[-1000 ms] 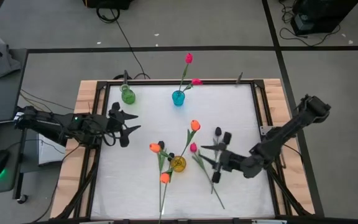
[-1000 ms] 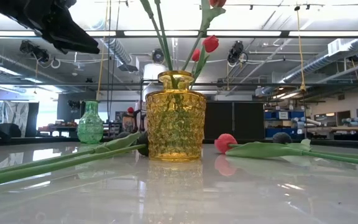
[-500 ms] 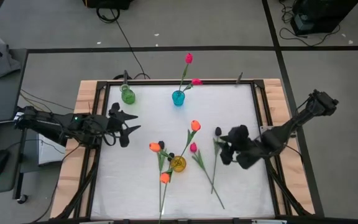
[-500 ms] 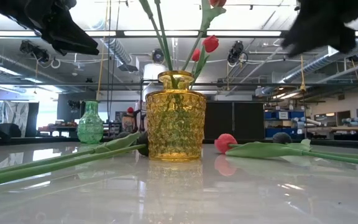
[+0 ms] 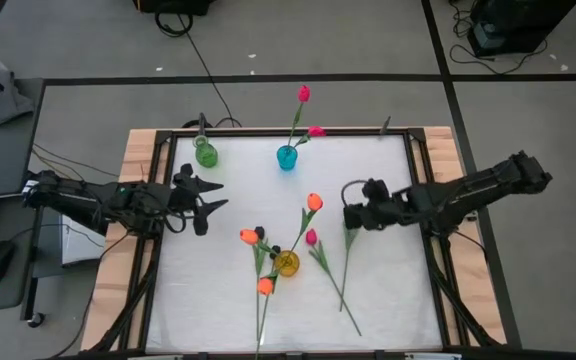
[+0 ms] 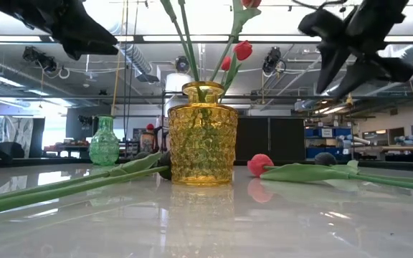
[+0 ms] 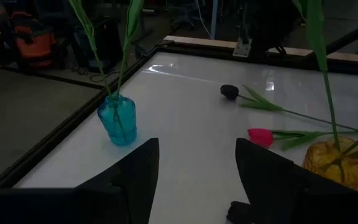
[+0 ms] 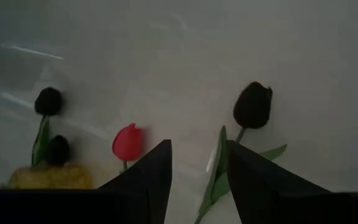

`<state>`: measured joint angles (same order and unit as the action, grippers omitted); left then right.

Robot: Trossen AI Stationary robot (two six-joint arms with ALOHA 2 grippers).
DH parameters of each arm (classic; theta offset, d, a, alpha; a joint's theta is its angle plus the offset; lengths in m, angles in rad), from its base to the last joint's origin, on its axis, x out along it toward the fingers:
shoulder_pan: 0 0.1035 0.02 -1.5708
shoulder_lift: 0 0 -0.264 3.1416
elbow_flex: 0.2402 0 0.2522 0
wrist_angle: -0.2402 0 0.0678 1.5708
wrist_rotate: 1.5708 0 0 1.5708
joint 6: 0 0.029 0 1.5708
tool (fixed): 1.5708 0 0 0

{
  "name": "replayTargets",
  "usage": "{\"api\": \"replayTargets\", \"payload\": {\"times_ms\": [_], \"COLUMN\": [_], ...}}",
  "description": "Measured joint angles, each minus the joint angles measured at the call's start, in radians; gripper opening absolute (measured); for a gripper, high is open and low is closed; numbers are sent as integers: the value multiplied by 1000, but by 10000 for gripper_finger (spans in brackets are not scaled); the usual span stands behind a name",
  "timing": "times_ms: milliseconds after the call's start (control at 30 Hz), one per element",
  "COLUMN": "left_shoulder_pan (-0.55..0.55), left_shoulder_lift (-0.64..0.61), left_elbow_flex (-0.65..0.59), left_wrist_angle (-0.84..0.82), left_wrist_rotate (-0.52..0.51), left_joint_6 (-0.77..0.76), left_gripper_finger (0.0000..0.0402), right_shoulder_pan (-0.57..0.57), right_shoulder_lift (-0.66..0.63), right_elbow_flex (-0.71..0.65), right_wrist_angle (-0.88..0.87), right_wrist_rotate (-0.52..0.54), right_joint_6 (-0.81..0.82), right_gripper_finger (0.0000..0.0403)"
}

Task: Sort flowers into vase by color
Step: Put the right black flower into the green vase

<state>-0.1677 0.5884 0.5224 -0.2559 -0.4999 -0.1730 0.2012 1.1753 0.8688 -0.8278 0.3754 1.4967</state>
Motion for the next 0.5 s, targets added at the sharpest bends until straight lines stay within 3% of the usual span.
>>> {"api": "replayTargets", "payload": {"times_ms": [233, 500], "left_shoulder_pan": [0, 0], "left_shoulder_lift": [0, 0], "left_elbow_flex": [0, 0], "left_wrist_angle": [-1, -3], "left_wrist_rotate": [0, 0], "left_joint_6": [1, 3], "left_gripper_finger": [217, 217], "right_shoulder_pan": [-121, -152], "right_shoulder_lift": [77, 245], "right_elbow_flex": [0, 0], "right_wrist_angle": [-5, 30], "right_wrist_rotate": [-204, -433], "right_joint_6": [21, 23], "right_gripper_finger": [156, 156]}}
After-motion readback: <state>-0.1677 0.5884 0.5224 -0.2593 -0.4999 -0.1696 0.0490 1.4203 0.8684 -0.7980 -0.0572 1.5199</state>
